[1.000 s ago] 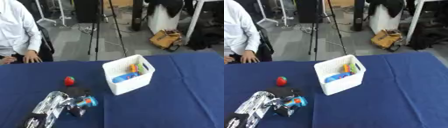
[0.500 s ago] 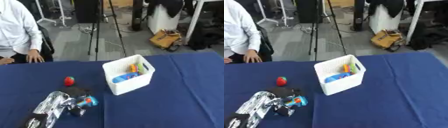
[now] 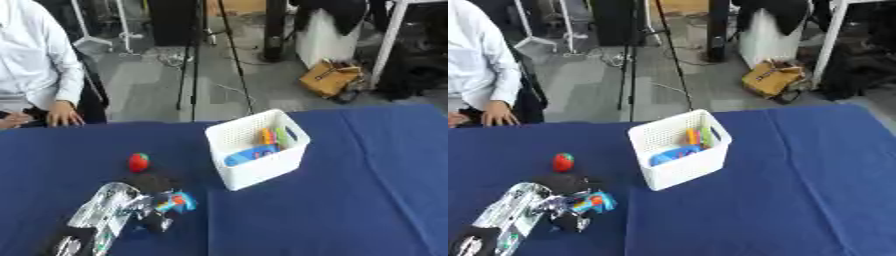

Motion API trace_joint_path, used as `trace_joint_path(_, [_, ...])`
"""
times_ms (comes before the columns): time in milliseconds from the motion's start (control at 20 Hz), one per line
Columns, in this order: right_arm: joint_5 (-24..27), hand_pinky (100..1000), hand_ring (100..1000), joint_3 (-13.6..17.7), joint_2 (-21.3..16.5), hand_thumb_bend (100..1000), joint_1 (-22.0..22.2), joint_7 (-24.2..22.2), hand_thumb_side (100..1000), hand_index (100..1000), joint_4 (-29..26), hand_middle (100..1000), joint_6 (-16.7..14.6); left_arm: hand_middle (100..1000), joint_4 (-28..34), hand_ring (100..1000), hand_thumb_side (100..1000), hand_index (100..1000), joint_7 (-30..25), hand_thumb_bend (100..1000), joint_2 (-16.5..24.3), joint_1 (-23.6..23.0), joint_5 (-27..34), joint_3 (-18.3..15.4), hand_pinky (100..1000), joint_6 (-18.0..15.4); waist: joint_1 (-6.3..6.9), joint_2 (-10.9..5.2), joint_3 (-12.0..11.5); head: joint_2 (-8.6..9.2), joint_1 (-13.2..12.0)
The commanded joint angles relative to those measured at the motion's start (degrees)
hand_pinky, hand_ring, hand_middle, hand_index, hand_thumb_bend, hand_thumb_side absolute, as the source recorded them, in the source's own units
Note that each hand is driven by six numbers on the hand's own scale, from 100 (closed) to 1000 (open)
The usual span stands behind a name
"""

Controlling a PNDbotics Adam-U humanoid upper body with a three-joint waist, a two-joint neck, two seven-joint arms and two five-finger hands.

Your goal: Pick up objects on the table and place them in the box.

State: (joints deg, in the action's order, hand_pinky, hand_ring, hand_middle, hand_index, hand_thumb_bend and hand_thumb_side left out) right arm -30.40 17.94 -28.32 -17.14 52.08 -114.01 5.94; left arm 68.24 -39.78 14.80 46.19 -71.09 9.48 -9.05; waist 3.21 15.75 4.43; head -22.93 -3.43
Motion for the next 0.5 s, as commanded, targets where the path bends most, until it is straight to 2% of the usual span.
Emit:
trace_joint_path(50, [0.03, 837, 836, 0.32, -1.09, 100, -0.62, -0.12, 729, 717, -0.58, 634, -0.19, 878, 0.90, 765, 227, 983, -0.26, 100, 0.26, 1.18, -0.13, -0.57, 588, -0.13, -0.41, -0.89, -0.05, 0.74, -0.19])
trace_joint_path(500, [0.00, 837, 838, 0.22, -1.17, 100, -0.73, -0.12, 726, 716, -0.58, 634, -0.22, 806, 0.87, 712, 239, 918, -1.05, 100, 0.17, 1.52, -0.34, -0.95, 528, 0.21, -0.40, -0.94, -0.31, 0.88, -0.26])
